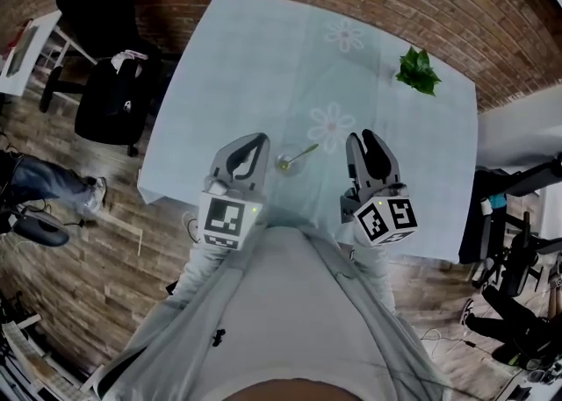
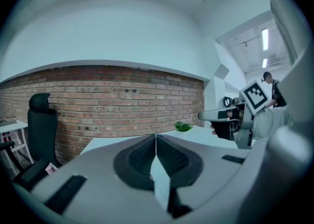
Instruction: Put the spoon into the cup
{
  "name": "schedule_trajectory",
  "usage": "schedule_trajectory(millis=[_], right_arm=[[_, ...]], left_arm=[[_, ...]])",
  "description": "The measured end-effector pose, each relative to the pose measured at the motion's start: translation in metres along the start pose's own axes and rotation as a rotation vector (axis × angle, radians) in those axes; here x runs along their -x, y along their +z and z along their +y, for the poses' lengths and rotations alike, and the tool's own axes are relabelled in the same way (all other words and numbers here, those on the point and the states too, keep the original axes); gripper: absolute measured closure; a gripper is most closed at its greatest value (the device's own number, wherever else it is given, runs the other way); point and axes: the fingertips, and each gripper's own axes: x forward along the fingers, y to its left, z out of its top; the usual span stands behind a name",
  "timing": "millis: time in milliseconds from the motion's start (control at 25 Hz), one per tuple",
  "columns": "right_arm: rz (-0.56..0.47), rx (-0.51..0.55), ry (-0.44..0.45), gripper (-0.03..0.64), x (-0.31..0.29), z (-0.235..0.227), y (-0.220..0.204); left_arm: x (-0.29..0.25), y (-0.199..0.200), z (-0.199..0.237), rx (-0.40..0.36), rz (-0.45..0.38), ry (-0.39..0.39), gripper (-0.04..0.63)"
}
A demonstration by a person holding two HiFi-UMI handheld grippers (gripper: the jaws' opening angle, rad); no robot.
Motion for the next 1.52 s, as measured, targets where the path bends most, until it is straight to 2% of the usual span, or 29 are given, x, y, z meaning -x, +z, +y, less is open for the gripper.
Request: schedule_trajectory(millis=[360, 560, 640, 840, 1520], right_arm=[[-0.047, 0.157, -0.025, 0.486, 0.024, 0.000, 0.028], [-0.056, 0.223, -0.049, 0.551, 0.033, -0.004, 0.034], [-0.061, 0.229, -0.061, 0.580, 0.036, -0.007, 0.036], [-0.081, 0.194, -0.075, 0.600, 0.043, -0.012, 0.036], [-0.025, 0.213, -0.067, 0.600, 0.038, -0.013, 0.022]], left_arm=[[-0.007, 0.012, -0.007, -0.022, -0.023, -0.023, 0.575], [-0.010, 0.016, -0.009, -0.028, -0.028, -0.023, 0.575], [-0.011, 0.017, -0.010, -0.028, -0.029, -0.023, 0.575], [-0.013, 0.017, -0.009, -0.027, -0.028, -0.018, 0.575], [-0.014, 0.009, -0.004, -0.011, -0.007, -0.002, 0.575]])
